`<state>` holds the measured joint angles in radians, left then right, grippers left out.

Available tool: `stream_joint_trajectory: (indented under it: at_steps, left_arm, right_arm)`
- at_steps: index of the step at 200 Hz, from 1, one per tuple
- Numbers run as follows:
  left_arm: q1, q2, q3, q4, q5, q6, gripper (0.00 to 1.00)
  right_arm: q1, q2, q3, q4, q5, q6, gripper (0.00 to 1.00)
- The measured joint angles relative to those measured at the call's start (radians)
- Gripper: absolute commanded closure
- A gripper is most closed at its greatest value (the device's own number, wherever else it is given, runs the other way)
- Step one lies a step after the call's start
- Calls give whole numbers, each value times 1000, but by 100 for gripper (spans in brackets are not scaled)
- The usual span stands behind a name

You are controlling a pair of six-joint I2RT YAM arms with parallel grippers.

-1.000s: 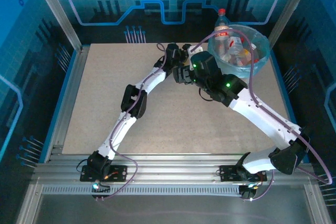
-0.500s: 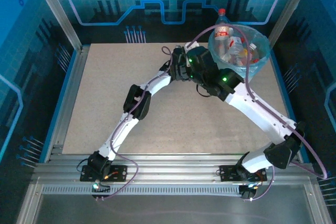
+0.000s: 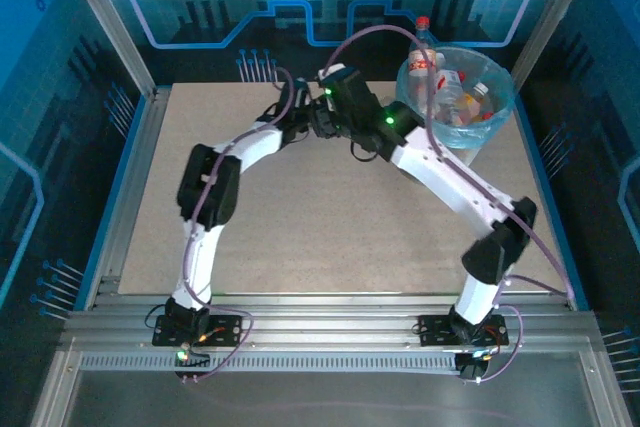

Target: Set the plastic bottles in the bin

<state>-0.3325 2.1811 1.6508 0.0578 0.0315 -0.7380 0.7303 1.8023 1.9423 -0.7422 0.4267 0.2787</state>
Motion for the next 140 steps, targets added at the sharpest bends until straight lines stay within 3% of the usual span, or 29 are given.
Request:
stream_joint_trajectory:
  at_steps: [44, 88, 140]
  left_arm:
    - [116, -302, -380, 2, -81, 35, 23]
    - [137, -504, -503, -48, -118, 116, 21]
    - [143, -633, -567, -56, -121, 164, 20]
  right_arm:
    - [-50, 343, 285, -53, 85, -26, 44]
    - [-110, 692, 602, -119, 184, -71, 43]
    - [-217, 800, 665, -144, 246, -107, 39]
